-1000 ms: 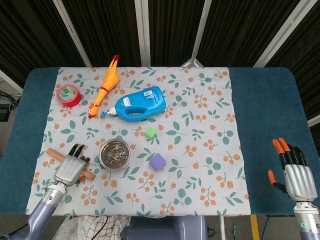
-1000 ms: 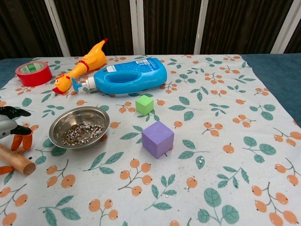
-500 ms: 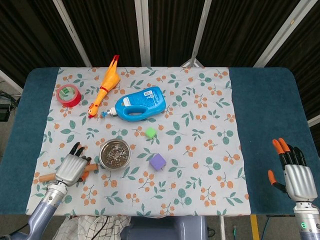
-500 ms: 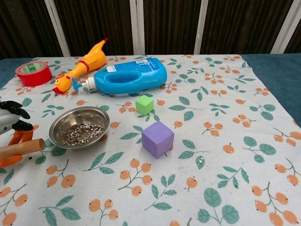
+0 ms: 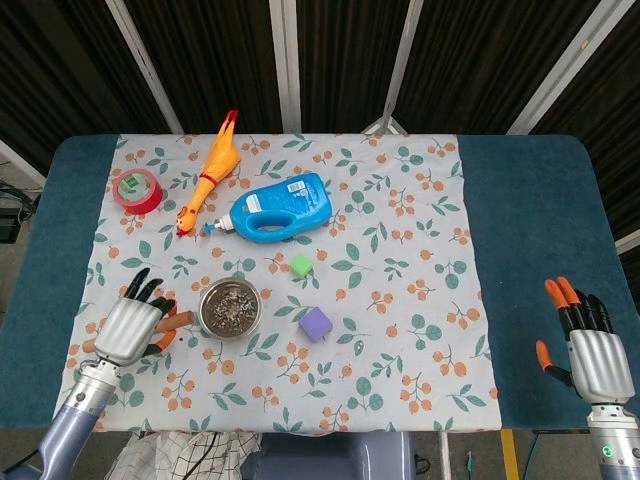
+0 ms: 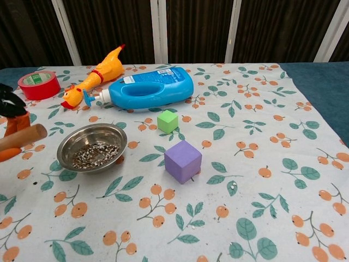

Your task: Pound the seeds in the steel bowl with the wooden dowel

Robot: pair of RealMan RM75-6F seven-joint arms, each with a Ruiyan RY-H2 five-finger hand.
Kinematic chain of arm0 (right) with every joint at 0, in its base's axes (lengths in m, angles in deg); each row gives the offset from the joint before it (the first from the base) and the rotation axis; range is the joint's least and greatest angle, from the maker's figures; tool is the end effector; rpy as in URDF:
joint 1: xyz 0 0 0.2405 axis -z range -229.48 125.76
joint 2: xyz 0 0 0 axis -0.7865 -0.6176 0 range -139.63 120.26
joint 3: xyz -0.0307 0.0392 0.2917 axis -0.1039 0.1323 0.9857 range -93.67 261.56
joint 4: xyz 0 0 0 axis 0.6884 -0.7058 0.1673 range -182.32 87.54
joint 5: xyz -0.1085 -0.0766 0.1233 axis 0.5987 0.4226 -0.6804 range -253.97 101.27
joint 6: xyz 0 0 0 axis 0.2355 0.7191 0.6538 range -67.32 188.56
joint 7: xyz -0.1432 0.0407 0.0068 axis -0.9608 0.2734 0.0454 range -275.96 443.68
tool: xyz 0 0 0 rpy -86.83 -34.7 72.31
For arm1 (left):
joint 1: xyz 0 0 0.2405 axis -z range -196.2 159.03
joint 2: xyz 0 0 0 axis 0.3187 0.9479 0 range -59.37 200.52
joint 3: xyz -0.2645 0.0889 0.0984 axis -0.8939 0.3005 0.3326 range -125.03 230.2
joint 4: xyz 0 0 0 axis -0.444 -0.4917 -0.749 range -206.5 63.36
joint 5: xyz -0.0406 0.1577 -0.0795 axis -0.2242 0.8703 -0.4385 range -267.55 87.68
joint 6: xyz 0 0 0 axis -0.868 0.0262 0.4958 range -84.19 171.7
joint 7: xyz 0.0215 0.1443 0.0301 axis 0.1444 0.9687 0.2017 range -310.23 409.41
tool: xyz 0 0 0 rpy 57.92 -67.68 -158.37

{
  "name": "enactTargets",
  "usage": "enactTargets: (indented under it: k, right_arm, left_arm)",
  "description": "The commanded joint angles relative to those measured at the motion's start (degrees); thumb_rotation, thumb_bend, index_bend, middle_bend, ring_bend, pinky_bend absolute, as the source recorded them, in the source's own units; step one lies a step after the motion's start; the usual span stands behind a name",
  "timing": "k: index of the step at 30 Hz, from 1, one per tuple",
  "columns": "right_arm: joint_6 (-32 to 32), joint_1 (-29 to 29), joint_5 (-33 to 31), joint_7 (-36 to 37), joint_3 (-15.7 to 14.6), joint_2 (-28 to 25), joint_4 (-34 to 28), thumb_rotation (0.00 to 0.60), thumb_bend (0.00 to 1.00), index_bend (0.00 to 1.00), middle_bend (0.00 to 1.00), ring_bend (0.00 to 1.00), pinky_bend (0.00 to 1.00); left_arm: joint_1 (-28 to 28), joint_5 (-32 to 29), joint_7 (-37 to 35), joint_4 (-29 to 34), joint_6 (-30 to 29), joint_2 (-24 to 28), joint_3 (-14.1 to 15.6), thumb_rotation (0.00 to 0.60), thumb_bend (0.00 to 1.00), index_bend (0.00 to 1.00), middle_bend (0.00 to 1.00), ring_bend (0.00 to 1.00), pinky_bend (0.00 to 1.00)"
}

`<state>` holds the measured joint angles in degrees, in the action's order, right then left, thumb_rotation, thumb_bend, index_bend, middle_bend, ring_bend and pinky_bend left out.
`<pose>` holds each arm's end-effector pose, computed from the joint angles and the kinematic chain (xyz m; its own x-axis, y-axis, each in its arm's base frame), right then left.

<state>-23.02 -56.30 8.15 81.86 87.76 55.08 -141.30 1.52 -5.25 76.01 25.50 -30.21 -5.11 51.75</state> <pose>-0.3350 -0.1867 0.1969 0.3884 -0.0171 0.9213 -0.9212 0.0182 0.3887 -0.2573 0.2494 0.0968 0.5885 0.0768 0.8048 0.7786 -0.3220 -0.5386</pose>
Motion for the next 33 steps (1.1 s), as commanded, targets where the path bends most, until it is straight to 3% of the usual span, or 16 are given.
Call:
enactTargets:
  k: [1, 8, 15, 25, 33]
  right_arm:
    - [0.0, 0.0, 0.0, 0.0, 0.0, 0.0, 0.0, 0.6, 0.47, 0.0, 0.0, 0.0, 0.0]
    - [0.3, -0.1, -0.3, 0.0, 0.1, -0.1, -0.3, 0.6, 0.47, 0.0, 0.0, 0.0, 0.0]
    - [0.3, -0.1, -0.3, -0.2, 0.1, 0.0, -0.2, 0.6, 0.47, 0.0, 0.0, 0.0, 0.0]
    - [1.0, -0.5, -0.8, 0.0, 0.3, 0.0, -0.1, 0.6, 0.47, 0.0, 0.0, 0.0, 0.0]
    - [2.0, -0.9, -1.5, 0.2, 0.4, 0.0, -0.2, 0.6, 0.47, 0.0, 0.0, 0.0, 0.0]
  left_arm:
    - [-0.1, 3.3, -5.2, 3.2, -4.2, 2.5, -2.5, 0.6, 0.8, 0.61, 0.67, 0.17, 0.0]
    - [0.9, 6.6, -13.6, 5.9, -10.0, 2.9, -7.6, 0.6, 0.8, 0.61, 0.68, 0.17, 0.0]
    - [3.7, 6.6, -21.4, 2.8, -11.9, -4.1, -11.5, 0.6, 0.8, 0.61, 0.67, 0.17, 0.0]
    - [6.1, 3.7, -34.5, -4.0, -11.6, -14.3, -12.9, 0.6, 0.8, 0.61, 0.68, 0.17, 0.0]
    - [7.6, 8.1, -46.3, -15.0, -15.2, -20.7, -12.1, 0.6, 0.8, 0.61, 0.68, 0.17, 0.0]
